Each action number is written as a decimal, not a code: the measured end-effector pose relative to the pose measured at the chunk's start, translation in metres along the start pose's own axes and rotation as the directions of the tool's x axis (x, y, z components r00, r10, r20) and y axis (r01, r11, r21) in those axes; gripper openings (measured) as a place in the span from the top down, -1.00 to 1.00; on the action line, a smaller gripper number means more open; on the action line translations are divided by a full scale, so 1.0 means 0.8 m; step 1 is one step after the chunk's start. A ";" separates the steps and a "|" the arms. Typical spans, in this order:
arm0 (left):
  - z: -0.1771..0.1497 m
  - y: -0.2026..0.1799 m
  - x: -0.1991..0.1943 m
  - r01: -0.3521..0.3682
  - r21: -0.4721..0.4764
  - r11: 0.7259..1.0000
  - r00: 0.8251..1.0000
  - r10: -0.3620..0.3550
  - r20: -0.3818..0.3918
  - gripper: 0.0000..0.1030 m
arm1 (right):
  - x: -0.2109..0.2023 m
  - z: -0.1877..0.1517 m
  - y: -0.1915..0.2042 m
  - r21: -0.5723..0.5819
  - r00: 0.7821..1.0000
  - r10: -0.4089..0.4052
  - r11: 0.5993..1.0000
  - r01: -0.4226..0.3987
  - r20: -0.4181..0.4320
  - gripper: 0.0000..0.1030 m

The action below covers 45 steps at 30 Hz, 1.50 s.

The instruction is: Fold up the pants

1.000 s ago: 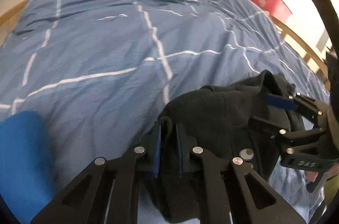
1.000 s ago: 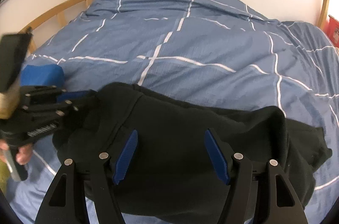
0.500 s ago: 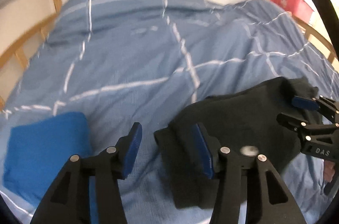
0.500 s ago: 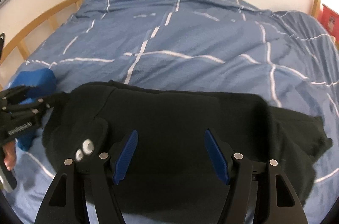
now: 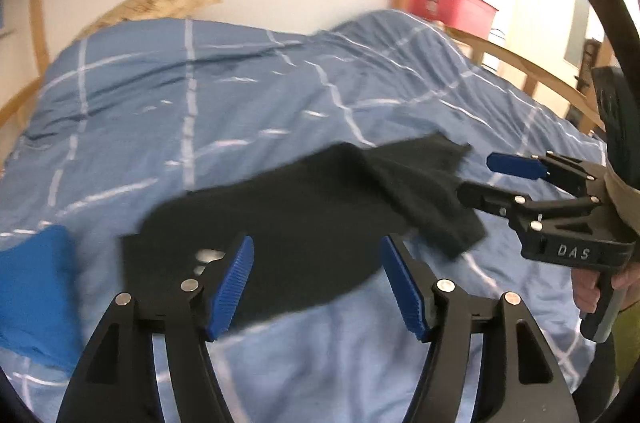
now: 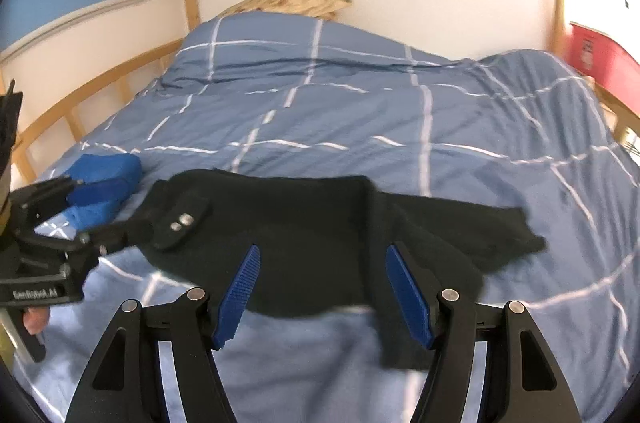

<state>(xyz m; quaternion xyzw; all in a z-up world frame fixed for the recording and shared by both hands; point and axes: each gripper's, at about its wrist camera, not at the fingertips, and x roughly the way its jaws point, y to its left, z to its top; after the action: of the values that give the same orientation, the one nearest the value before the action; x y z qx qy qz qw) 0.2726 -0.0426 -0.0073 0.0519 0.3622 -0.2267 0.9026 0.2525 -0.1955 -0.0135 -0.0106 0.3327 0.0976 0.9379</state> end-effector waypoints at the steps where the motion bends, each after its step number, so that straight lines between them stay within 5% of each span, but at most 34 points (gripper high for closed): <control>1: -0.002 -0.011 0.007 0.019 0.000 1.000 1.000 -0.019 -0.008 -0.27 | -0.006 -0.008 -0.013 0.009 1.000 -0.017 1.000 0.017 -0.002 -0.28; 11: -0.013 -0.105 0.094 0.144 -0.016 0.989 0.987 -0.145 -0.072 -0.26 | -0.015 -0.083 -0.124 0.141 0.997 -0.063 0.987 0.070 -0.054 -0.26; 20: -0.009 -0.126 0.174 0.170 -0.083 0.982 0.965 -0.183 -0.186 -0.05 | 0.031 -0.124 -0.176 0.327 0.996 0.039 0.945 -0.011 -0.079 -0.05; 27: -0.010 -0.122 0.213 0.220 -0.184 0.958 0.936 -0.260 -0.236 0.01 | 0.071 -0.130 -0.183 0.364 0.986 0.100 0.930 -0.045 -0.134 0.09; 30: -0.009 -0.123 0.223 0.228 -0.212 0.950 0.924 -0.280 -0.262 0.41 | 0.084 -0.133 -0.183 0.393 0.978 0.144 0.916 -0.075 -0.148 0.31; 32: -0.004 -0.128 0.217 0.214 -0.185 0.959 0.929 -0.258 -0.264 0.52 | 0.091 -0.133 -0.184 0.419 0.970 0.187 0.902 -0.107 -0.156 0.61; 34: 0.007 -0.137 0.201 0.217 -0.132 0.967 0.938 -0.244 -0.247 0.56 | 0.087 -0.131 -0.184 0.438 0.968 0.209 0.890 -0.129 -0.140 0.71; 37: 0.040 -0.151 0.178 0.217 -0.046 0.975 0.954 -0.222 -0.202 0.58 | 0.062 -0.119 -0.186 0.459 0.972 0.220 0.874 -0.162 -0.077 0.74; 45: 0.160 -0.191 0.185 0.225 0.098 0.970 0.962 -0.205 -0.181 0.61 | 0.025 -0.055 -0.241 0.585 0.981 0.185 0.790 -0.182 0.056 0.77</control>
<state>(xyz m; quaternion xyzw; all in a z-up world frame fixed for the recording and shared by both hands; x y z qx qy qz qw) 0.3794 -0.2669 -0.0029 0.0843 0.4272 -0.3389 0.8340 0.2768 -0.3849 -0.0692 0.3120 0.3481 0.0805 0.8803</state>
